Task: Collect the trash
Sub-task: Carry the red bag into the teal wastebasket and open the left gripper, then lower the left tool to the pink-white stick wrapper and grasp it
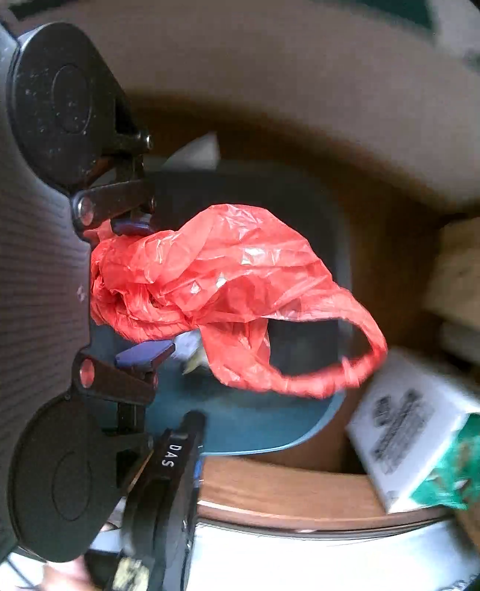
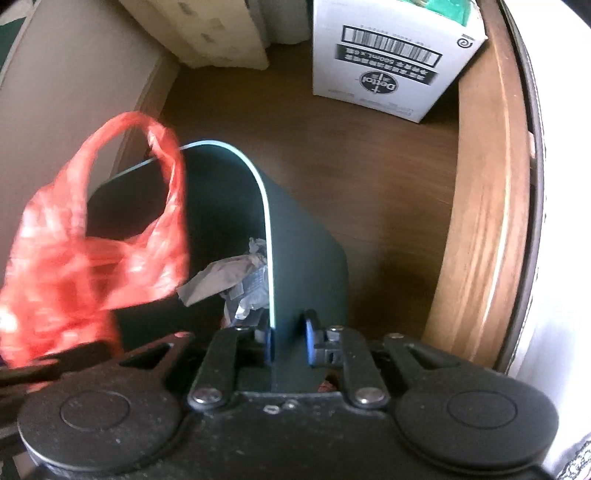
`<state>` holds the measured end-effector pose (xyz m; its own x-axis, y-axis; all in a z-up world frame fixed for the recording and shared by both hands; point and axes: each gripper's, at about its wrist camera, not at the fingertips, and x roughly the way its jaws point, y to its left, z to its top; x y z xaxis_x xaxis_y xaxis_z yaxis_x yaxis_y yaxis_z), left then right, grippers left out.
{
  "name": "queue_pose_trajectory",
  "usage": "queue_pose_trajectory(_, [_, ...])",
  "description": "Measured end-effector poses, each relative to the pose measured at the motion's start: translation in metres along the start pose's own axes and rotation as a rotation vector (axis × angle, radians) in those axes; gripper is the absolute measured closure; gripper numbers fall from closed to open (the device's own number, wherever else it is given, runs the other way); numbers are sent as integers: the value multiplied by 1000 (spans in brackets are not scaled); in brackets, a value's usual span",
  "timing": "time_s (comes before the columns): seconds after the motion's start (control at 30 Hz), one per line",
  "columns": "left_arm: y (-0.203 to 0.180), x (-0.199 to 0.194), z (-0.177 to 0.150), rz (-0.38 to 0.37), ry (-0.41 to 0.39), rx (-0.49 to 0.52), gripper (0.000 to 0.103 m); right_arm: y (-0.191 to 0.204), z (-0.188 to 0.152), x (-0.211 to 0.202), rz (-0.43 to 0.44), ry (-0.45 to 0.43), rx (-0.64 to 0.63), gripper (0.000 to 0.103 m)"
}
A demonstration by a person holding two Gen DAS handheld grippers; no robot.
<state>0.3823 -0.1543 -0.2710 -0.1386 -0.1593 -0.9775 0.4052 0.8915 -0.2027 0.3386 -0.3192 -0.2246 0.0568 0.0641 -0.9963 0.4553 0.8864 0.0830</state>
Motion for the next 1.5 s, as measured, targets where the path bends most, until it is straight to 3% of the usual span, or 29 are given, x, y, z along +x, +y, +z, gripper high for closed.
queue_pose_trajectory(0.27, [-12, 60, 25, 8, 111, 78, 48, 3, 2, -14, 44, -34, 60, 94])
queue_pose_trajectory(0.4, [-17, 75, 34, 9, 123, 111, 48, 8, 4, -10, -66, -37, 34, 97])
queue_pose_trajectory(0.6, [-17, 103, 30, -8, 216, 127, 45, -15, 1, 1, -74, -18, 69, 96])
queue_pose_trajectory(0.67, [-17, 105, 28, -26, 217, 124, 44, -21, 2, 2, -54, -33, 47, 96])
queue_pose_trajectory(0.73, [-18, 105, 26, -52, 218, 119, 35, -25, 3, 5, -40, -25, 25, 96])
queue_pose_trajectory(0.83, [-21, 99, 22, -67, 190, 145, 28, -33, 3, 11, -25, -4, 14, 97])
queue_pose_trajectory(1.07, [-23, 72, 20, -97, 118, 176, 27, -46, 1, 23, -52, 14, 41, 98])
queue_pose_trajectory(1.3, [1, 3, -9, -165, 7, 126, 27, -52, 0, 29, -46, 20, 56, 93])
queue_pose_trajectory(1.5, [50, -15, -29, -81, -85, 21, 27, -56, -3, 30, -27, 6, 70, 86])
